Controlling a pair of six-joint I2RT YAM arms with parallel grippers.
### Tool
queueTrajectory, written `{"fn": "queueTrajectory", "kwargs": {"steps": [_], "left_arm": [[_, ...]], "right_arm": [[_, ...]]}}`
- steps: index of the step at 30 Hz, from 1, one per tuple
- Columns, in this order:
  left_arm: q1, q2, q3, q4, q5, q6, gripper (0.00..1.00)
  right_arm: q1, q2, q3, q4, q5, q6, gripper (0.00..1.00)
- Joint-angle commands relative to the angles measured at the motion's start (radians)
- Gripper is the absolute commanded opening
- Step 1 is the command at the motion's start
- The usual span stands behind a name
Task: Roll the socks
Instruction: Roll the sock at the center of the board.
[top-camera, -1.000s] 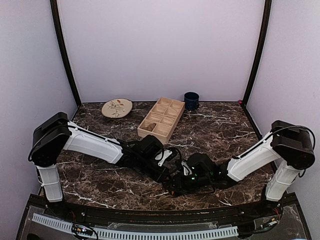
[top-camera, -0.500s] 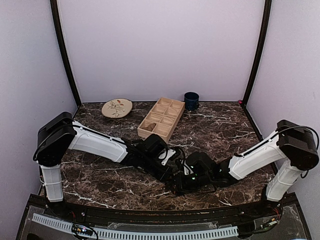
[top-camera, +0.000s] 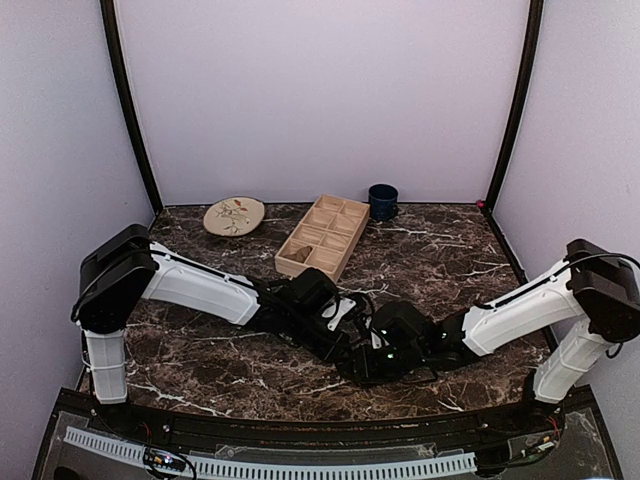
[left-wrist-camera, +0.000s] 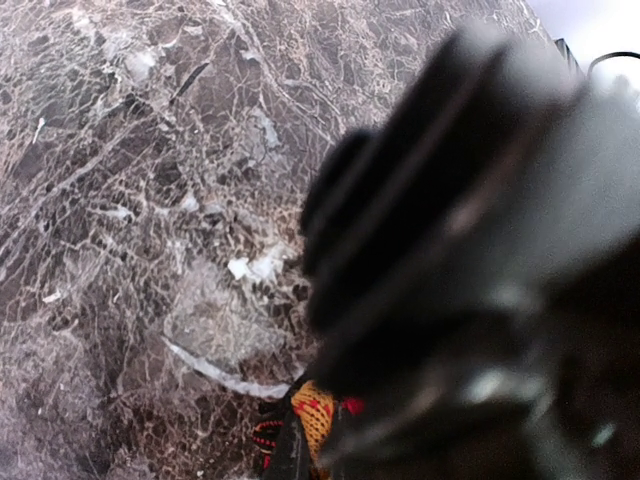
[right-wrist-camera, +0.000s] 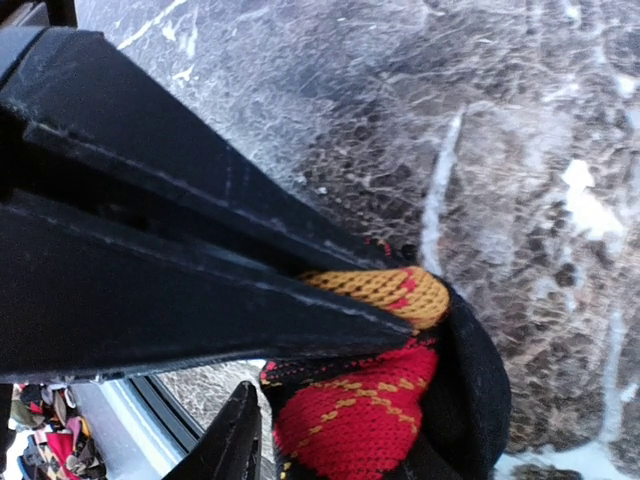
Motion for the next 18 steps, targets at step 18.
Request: {"fn": "queueTrajectory", "kwargs": {"steps": [18], "left_arm": [[-0.069, 0.083, 0.018, -0.118, 0.142, -0.003, 0.0]], "right_arm": [[-0.011, -0.135, 0.006, -0.098, 0.193, -0.04, 0.36]]}}
